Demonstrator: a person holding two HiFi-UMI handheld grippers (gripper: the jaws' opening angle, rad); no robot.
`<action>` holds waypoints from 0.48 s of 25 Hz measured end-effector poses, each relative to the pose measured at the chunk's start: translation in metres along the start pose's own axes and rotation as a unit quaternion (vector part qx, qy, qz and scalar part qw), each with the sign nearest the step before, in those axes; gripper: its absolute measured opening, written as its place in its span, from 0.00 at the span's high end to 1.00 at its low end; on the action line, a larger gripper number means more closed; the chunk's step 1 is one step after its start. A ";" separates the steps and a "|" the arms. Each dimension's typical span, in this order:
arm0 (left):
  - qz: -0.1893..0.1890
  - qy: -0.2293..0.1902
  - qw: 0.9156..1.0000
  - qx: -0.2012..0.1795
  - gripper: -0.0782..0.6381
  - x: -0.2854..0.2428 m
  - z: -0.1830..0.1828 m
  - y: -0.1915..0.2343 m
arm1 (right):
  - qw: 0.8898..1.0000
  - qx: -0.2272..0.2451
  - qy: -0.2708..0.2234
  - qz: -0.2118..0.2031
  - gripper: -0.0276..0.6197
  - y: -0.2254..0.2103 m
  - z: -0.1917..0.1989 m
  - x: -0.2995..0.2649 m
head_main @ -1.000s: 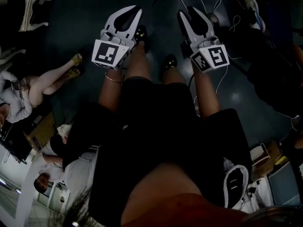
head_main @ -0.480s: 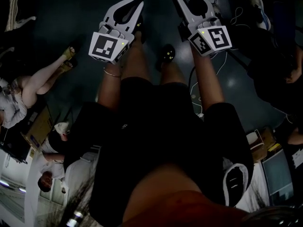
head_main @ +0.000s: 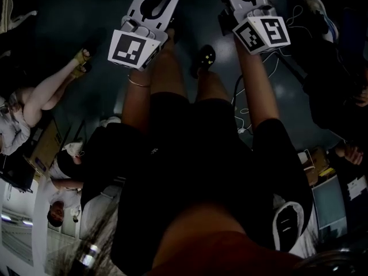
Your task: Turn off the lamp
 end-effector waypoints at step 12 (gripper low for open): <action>0.015 0.002 1.000 0.012 0.81 -0.009 0.012 0.036 | 0.999 0.020 0.014 0.032 0.73 -0.014 0.003 -0.046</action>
Point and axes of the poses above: the fingertips, and each gripper's own axes: x backward along the fingers, y to its left, z out of its underside, the point moved 8 cm from there along x, backward along the fingers, and after that the axes turned 10 degrees about -x, right-handed, at the moved point
